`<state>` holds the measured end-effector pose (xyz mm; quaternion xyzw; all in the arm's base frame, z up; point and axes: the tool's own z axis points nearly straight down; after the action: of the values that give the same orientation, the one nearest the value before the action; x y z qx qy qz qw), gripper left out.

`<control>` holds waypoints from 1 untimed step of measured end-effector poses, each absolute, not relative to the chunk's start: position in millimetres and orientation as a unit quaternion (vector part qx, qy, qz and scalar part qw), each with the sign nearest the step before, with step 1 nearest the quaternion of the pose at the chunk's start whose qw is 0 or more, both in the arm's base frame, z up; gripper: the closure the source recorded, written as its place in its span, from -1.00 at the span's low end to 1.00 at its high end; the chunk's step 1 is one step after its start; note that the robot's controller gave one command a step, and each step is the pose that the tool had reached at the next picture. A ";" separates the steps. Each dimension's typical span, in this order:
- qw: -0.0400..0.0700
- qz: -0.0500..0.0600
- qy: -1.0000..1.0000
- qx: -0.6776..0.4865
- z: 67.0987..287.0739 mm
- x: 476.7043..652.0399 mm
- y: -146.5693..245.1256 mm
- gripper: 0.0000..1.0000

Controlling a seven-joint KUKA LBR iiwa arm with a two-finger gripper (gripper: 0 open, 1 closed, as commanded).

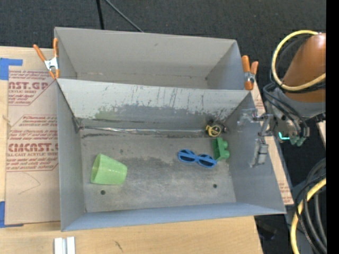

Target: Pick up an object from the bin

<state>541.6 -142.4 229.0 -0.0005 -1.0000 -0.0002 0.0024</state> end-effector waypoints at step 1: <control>0.003 -0.001 -1.000 -0.009 65.0 571.3 -106.9 -1.00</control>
Offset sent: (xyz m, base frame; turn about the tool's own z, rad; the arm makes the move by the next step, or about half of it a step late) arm 0.0312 0.0337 -0.1590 0.0172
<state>571.3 -106.9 65.0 -0.0085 -1.0000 -0.0008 0.0025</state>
